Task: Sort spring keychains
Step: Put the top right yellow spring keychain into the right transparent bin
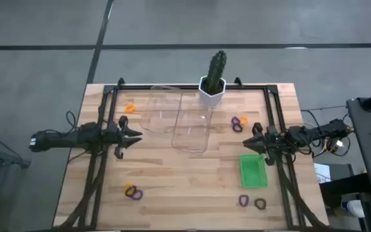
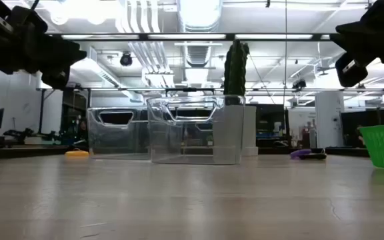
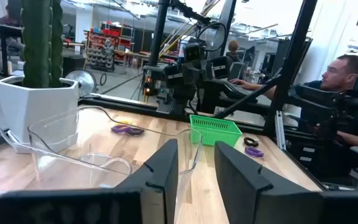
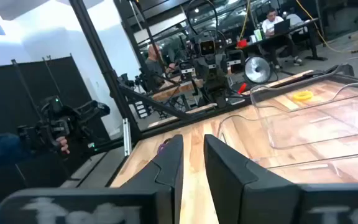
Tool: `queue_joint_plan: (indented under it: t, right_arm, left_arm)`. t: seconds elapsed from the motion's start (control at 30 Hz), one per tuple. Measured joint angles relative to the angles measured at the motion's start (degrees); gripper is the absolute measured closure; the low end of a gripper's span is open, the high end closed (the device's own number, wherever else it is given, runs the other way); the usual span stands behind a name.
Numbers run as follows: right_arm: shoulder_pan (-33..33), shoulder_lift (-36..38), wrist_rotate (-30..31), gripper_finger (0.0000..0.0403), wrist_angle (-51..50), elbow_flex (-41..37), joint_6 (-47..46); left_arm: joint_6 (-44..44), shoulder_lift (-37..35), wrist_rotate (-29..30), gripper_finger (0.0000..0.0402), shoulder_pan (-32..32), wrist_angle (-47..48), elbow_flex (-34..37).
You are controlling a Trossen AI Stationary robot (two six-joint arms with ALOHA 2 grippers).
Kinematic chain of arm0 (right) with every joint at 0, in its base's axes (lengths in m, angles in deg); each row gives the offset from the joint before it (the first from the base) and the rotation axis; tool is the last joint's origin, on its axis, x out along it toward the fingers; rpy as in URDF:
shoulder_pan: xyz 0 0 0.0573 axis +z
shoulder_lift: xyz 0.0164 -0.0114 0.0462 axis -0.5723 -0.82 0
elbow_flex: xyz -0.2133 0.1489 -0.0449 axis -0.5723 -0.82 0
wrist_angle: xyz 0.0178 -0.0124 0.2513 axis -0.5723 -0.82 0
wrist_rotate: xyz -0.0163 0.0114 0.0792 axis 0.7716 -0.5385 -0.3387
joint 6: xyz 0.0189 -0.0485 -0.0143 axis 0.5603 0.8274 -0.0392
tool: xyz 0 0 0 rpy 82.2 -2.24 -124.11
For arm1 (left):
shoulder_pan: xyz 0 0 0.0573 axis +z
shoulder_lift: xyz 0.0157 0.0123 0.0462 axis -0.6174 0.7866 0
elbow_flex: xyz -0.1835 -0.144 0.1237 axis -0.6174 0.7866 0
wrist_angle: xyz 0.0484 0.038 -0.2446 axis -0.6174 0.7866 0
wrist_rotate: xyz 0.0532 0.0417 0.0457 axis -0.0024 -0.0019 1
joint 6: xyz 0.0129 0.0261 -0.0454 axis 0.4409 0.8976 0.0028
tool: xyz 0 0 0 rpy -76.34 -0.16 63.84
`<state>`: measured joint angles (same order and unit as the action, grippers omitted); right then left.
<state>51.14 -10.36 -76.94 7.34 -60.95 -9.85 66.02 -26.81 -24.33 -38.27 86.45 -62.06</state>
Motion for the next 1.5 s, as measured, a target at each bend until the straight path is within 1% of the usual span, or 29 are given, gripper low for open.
queue_joint_plan:
  t: [0.23,0.5,0.6,0.67,0.73,0.8,0.87,0.97,1.07,1.13,1.27,1.4,1.5]
  right_arm:
    - [0.00,0.00,0.57,0.0346,0.00,0.00,0.02]
    - [0.00,-0.09,7.59,0.0342,-0.42,0.66,-0.36]
    - [0.00,-1.88,11.99,0.0339,-3.50,5.66,1.28]
    - [0.00,-4.70,15.97,0.0335,-10.89,11.88,3.63]
    - [0.00,-8.89,21.79,0.0330,-22.11,18.96,3.22]
    - [-0.02,-14.15,27.38,0.0325,-35.70,26.47,-0.83]
    - [-0.02,-19.82,30.24,0.0319,-49.38,33.31,-7.79]
    - [0.00,-28.28,30.44,0.0309,-68.09,41.05,-20.75]
    - [-0.02,-35.74,29.44,0.0296,-80.46,45.33,-34.16]
    - [-0.02,-39.51,27.58,0.0286,-84.12,46.78,-39.18]
    - [-0.85,-44.22,23.33,0.0262,-84.46,47.73,-44.95]
    - [-3.78,-46.34,20.63,0.0237,-84.31,47.77,-50.88]
    - [-7.70,-46.75,19.81,0.0220,-84.23,47.58,-54.93]
  left_arm:
    - [0.00,0.00,0.00,0.0303,0.00,0.00,0.00]
    - [0.00,0.00,-0.02,0.0303,0.01,0.00,0.00]
    - [0.00,-0.02,-0.02,0.0303,0.00,0.00,0.00]
    - [0.33,0.00,-0.02,0.0303,0.01,0.00,0.00]
    - [1.06,0.00,-0.02,0.0303,0.00,0.00,0.00]
    - [1.18,0.00,-0.02,0.0303,0.01,0.00,0.00]
    - [1.18,0.00,-0.02,0.0303,0.01,0.00,0.00]
    - [1.25,-0.01,-0.02,0.0303,0.02,0.00,0.00]
    - [1.31,0.00,-0.02,0.0303,0.00,0.00,0.00]
    - [1.31,-0.01,-0.02,0.0303,0.00,0.00,0.00]
    - [1.42,0.00,0.00,0.0303,0.02,0.00,0.00]
    - [1.33,0.00,0.00,0.0303,0.00,-0.02,0.00]
    - [1.14,0.00,0.00,0.0303,0.00,-0.02,0.00]
